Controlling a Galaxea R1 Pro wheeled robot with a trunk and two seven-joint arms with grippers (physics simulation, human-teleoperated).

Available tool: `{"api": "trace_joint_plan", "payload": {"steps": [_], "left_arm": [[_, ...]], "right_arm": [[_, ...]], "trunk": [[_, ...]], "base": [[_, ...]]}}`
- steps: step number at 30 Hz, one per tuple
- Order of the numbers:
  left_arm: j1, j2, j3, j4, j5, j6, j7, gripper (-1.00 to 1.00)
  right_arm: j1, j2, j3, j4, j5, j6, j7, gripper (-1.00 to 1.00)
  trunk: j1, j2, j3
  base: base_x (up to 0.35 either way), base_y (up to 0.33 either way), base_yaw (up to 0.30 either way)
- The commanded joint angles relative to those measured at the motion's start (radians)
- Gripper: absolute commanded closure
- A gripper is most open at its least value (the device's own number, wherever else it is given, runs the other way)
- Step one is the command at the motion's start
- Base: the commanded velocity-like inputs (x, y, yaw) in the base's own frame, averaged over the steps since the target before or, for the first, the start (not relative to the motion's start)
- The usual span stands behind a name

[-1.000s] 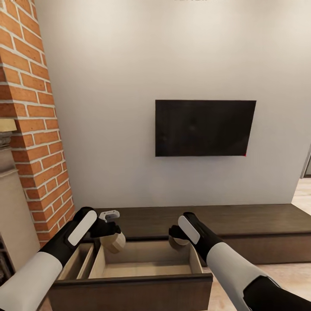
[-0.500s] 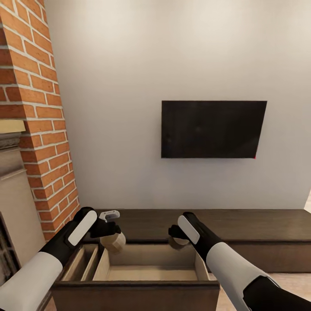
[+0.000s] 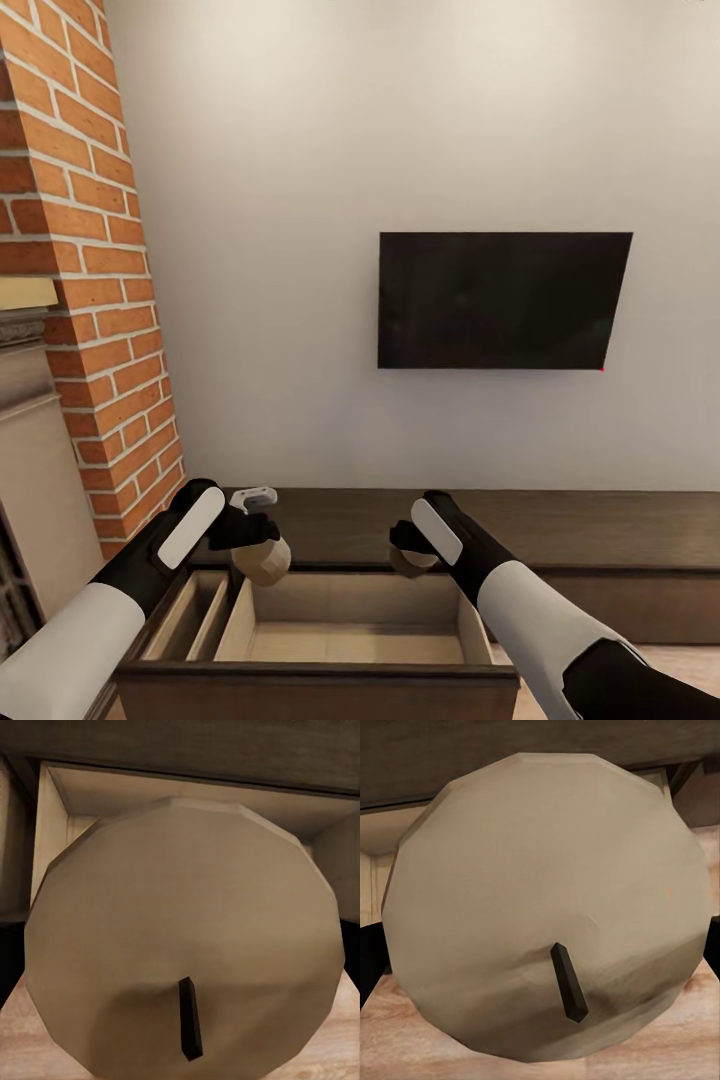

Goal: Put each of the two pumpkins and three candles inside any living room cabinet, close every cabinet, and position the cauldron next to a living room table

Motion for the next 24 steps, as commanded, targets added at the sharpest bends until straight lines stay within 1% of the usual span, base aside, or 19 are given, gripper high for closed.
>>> {"api": "trace_joint_plan", "payload": {"steps": [1,8,20,24], "left_arm": [[-0.001,0.001,-0.003,-0.002,0.011,0.001,0.009,1.0],[0.0,0.001,-0.003,-0.009,0.01,0.001,0.01,1.0],[-0.001,0.0,-0.003,0.0,0.01,0.001,0.01,1.0],[0.0,-0.004,-0.003,0.001,0.01,0.001,0.011,1.0]], "right_arm": [[-0.001,-0.001,0.005,-0.001,-0.013,-0.002,-0.01,1.0],[-0.001,-0.001,0.005,-0.001,-0.013,-0.002,-0.01,1.0],[-0.001,0.001,0.006,-0.001,-0.014,-0.002,-0.009,1.0],[-0.001,0.001,0.006,0.0,-0.015,-0.002,-0.009,1.0]], "trunk": [[0.0,-0.001,-0.001],[0.0,-0.001,0.005],[0.046,-0.085,-0.031],[0.061,-0.113,-0.043]], "base": [[0.006,0.0,-0.042],[0.002,0.0,-0.12],[0.0,0.0,-0.016],[0.0,0.0,0.0]]}}
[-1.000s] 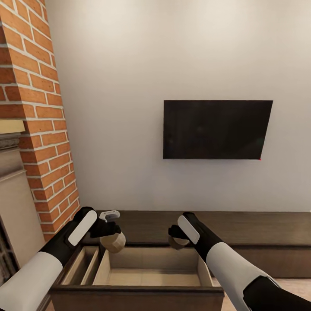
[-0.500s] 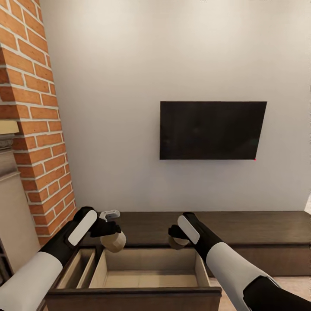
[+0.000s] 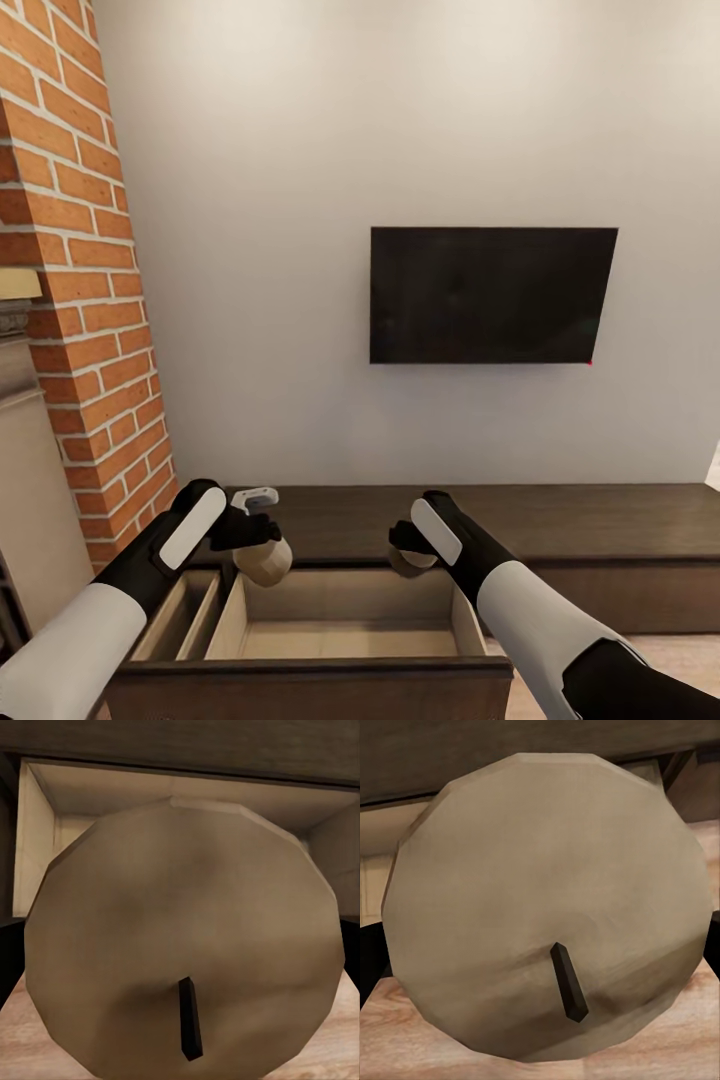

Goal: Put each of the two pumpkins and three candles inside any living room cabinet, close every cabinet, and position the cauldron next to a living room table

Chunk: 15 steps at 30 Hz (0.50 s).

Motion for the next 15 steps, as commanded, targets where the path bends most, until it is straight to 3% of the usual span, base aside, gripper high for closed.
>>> {"api": "trace_joint_plan", "payload": {"steps": [1,15], "left_arm": [[-0.001,0.0,-0.003,-0.001,0.01,0.001,0.009,1.0],[-0.001,-0.003,-0.005,0.0,0.009,0.001,0.013,1.0]], "right_arm": [[-0.001,-0.001,0.005,-0.001,-0.013,-0.002,-0.01,1.0],[-0.001,-0.001,0.005,-0.002,-0.013,-0.002,-0.01,1.0]], "trunk": [[0.004,-0.008,-0.004],[0.058,-0.106,-0.048]], "base": [[0.0,0.0,0.0],[0.0,0.0,0.0]]}}
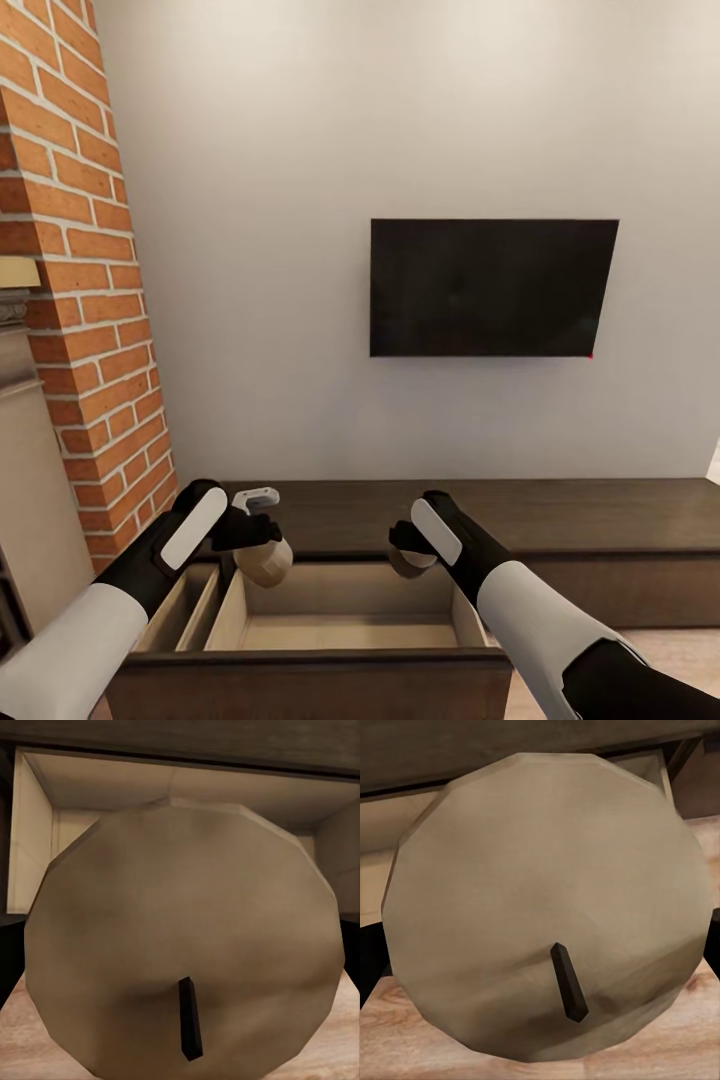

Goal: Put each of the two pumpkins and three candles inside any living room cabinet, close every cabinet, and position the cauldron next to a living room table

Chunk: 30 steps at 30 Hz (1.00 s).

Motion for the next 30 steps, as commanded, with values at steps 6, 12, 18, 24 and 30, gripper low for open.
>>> {"api": "trace_joint_plan", "payload": {"steps": [6,12,18,24,30], "left_arm": [[-0.001,0.001,-0.004,0.001,0.011,0.001,0.01,1.0],[-0.002,0.001,-0.004,0.002,0.012,0.001,0.011,1.0],[-0.002,0.001,-0.004,0.006,0.012,0.001,0.011,1.0],[-0.002,0.001,-0.004,0.006,0.012,0.001,0.011,1.0],[-0.002,0.001,-0.004,0.006,0.012,0.001,0.011,1.0]], "right_arm": [[-0.001,-0.001,0.005,-0.002,-0.013,-0.002,-0.01,1.0],[-0.001,0.0,0.005,-0.001,-0.013,-0.002,-0.01,1.0],[-0.001,0.004,0.005,-0.001,-0.013,-0.002,-0.01,1.0],[-0.001,0.005,0.005,-0.001,-0.013,-0.002,-0.01,1.0],[-0.001,0.006,0.005,-0.001,-0.013,-0.002,-0.01,1.0]], "trunk": [[0.023,-0.043,-0.02],[0.046,-0.085,-0.039],[0.069,-0.127,-0.058],[0.092,-0.169,-0.076],[0.115,-0.211,-0.095]], "base": [[0.0,0.0,0.0],[0.0,0.0,0.0],[0.0,0.0,0.0],[0.0,0.0,0.0],[0.0,0.0,0.0]]}}
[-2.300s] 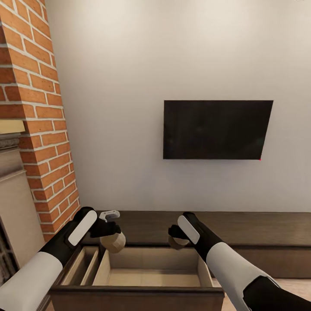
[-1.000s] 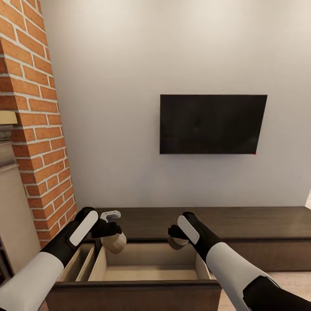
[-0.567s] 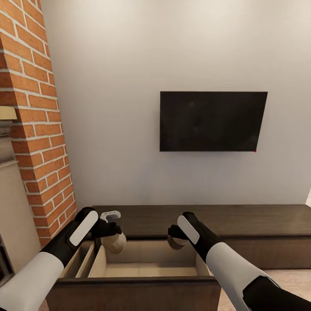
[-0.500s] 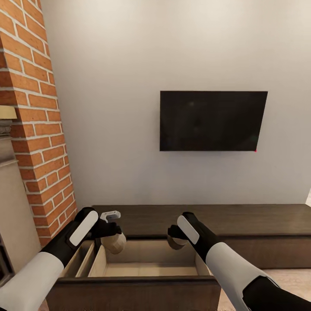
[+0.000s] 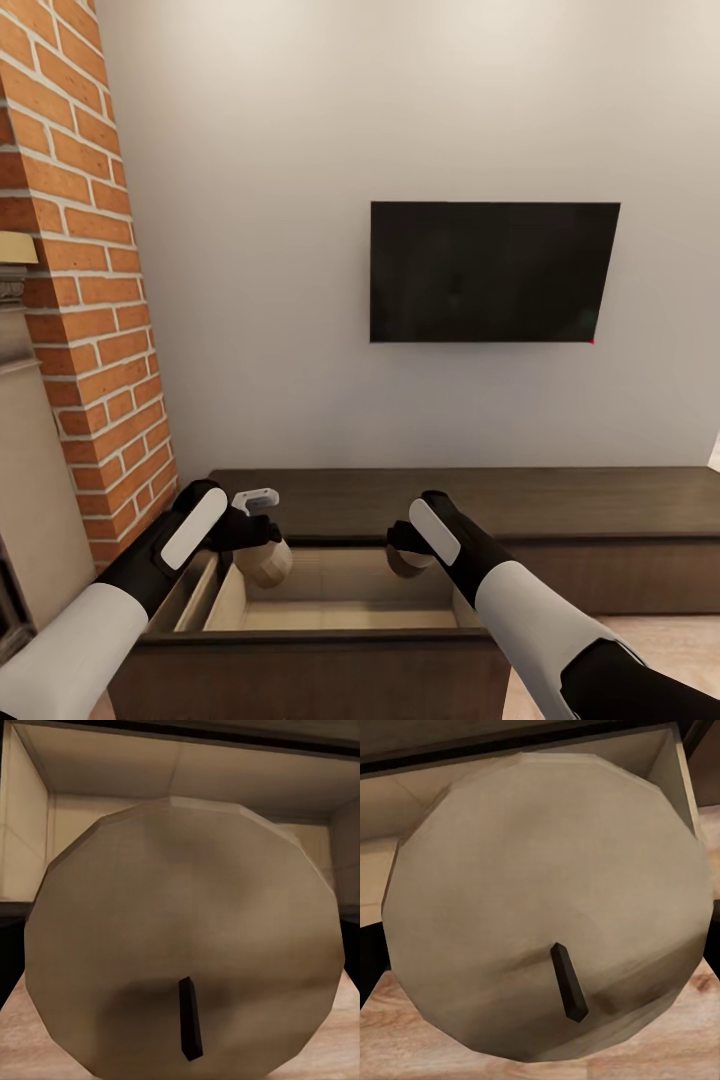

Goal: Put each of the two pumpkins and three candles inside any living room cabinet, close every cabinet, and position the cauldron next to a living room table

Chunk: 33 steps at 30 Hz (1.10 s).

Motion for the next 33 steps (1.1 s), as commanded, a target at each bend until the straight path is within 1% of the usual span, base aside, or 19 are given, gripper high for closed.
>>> {"api": "trace_joint_plan", "payload": {"steps": [1,33], "left_arm": [[-0.001,0.001,-0.003,-0.001,0.011,0.0,0.009,1.0],[-0.001,0.001,-0.003,-0.002,0.01,0.0,0.009,1.0]], "right_arm": [[-0.001,-0.001,0.005,-0.001,-0.013,-0.002,-0.01,1.0],[-0.001,-0.001,0.005,0.0,-0.012,-0.002,-0.01,1.0]], "trunk": [[0.004,-0.008,-0.004],[0.127,-0.232,-0.105]], "base": [[0.0,0.0,0.0],[0.0,0.0,0.0]]}}
